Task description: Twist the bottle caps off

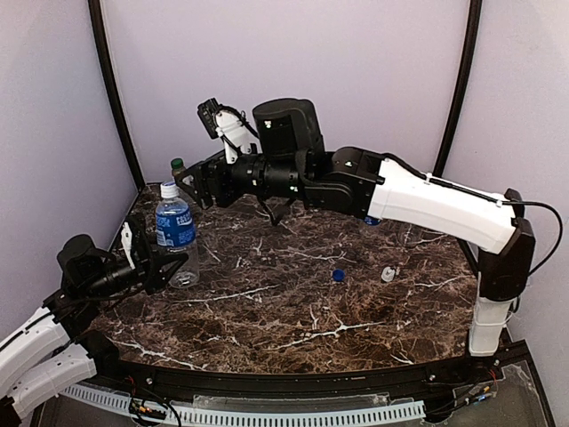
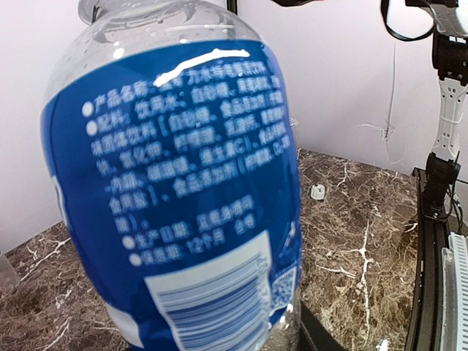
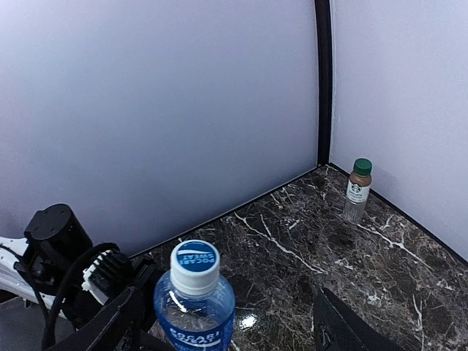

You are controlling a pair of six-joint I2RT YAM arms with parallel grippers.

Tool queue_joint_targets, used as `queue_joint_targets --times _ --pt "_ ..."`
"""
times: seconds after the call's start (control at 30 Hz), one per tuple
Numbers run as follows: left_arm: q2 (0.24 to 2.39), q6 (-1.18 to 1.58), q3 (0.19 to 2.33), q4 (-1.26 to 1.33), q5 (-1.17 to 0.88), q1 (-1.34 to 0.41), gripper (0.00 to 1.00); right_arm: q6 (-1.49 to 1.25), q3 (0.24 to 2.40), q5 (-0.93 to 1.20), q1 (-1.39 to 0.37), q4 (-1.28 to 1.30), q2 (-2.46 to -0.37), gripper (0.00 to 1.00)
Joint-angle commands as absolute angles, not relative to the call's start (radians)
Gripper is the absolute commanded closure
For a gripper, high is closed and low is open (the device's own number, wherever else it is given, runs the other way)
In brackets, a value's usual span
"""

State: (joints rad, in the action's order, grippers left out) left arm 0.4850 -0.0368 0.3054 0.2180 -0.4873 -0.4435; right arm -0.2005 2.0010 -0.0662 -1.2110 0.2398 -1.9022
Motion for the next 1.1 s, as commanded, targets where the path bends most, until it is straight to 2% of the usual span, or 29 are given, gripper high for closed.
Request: queue_joint_targets --times 0.0,0.17,0.3,0.5,0.83,0.97,1.07 --pt "0.418 -0.074 0.231 0.322 -0.488 -0.448 0.75 -0.175 2.117 -0.153 -1.203 0.29 -1.987 0.23" --pt "0.405 -0.076 0.218 0.332 -0.509 -0.445 0.73 -0.161 2.261 -0.05 -1.203 0.359 -2.096 0.23" --pt "0.402 -0.079 0.216 0.32 -0.506 -0.433 0.72 -0.155 2.238 -0.006 -1.204 0.337 -2.086 0.25" --pt "0.41 -0.193 0.227 0.285 -0.49 -0.421 0.73 -0.129 2.234 0.081 -1.204 0.327 -2.082 0.34" --pt "0.416 -0.21 0.225 0.28 -0.491 -0.407 0.74 -0.108 2.255 0.173 -1.204 0.369 -2.119 0.28" --pt "0.415 -0.212 0.225 0.279 -0.497 -0.404 0.74 -0.115 2.272 0.153 -1.195 0.373 -2.14 0.42" --pt "0.416 -0.219 0.224 0.279 -0.501 -0.402 0.74 -0.124 2.278 0.172 -1.188 0.361 -2.145 0.49"
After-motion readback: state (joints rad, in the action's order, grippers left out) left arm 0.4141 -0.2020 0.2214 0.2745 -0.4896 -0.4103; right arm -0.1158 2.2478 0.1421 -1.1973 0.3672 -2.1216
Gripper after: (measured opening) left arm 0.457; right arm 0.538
